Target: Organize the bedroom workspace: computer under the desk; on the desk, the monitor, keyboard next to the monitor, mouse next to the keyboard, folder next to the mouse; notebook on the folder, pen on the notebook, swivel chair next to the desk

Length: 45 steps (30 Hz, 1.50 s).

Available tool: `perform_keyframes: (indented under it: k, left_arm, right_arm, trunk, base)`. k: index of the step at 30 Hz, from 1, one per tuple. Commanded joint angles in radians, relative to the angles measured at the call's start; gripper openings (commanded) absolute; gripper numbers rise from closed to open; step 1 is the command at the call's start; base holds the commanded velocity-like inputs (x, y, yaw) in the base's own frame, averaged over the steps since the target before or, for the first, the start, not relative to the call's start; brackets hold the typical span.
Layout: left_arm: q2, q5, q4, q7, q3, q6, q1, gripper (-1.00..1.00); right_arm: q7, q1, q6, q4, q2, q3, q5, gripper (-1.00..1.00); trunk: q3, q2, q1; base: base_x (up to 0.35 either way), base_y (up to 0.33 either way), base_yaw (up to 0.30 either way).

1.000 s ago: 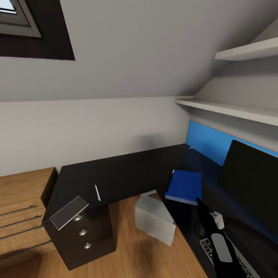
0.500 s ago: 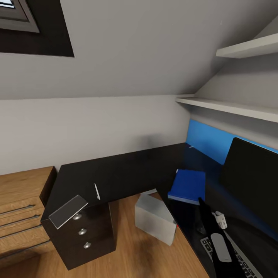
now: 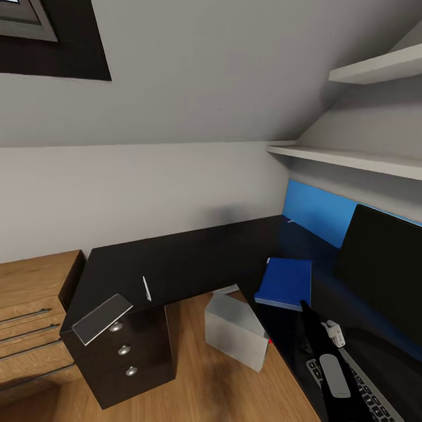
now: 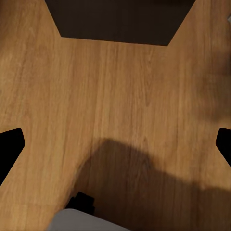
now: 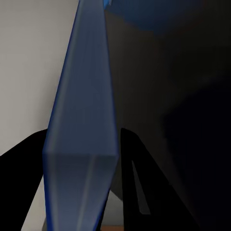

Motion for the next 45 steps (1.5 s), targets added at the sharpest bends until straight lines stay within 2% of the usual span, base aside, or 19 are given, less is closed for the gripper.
perform_keyframes:
  k: [1,26,45]
  left_arm:
    - [0.0,0.01,-0.002,0.001,0.001,0.003,0.0,1.0]
    - [-0.001,0.01,-0.002,0.0,0.001,0.002,0.0,1.0]
    - [0.001,0.009,-0.002,-0.003,0.001,0.001,0.0,1.0]
  right_arm:
    - [0.006,-0.001,0.007,0.0,0.001,-0.004,-0.01,-1.0]
    - [0.006,-0.001,0.006,-0.002,0.001,-0.004,-0.01,-1.0]
    - [0.006,-0.001,0.006,-0.002,0.001,-0.004,-0.01,-1.0]
  trunk:
    - [-0.004,-0.008,0.004]
    - [-0.083,-0.183,0.1]
    - [-0.083,-0.183,0.1]
  base:
    - [0.0,0.0,0.0]
    - [0.0,0.0,0.0]
    - [0.014,0.0,0.0]
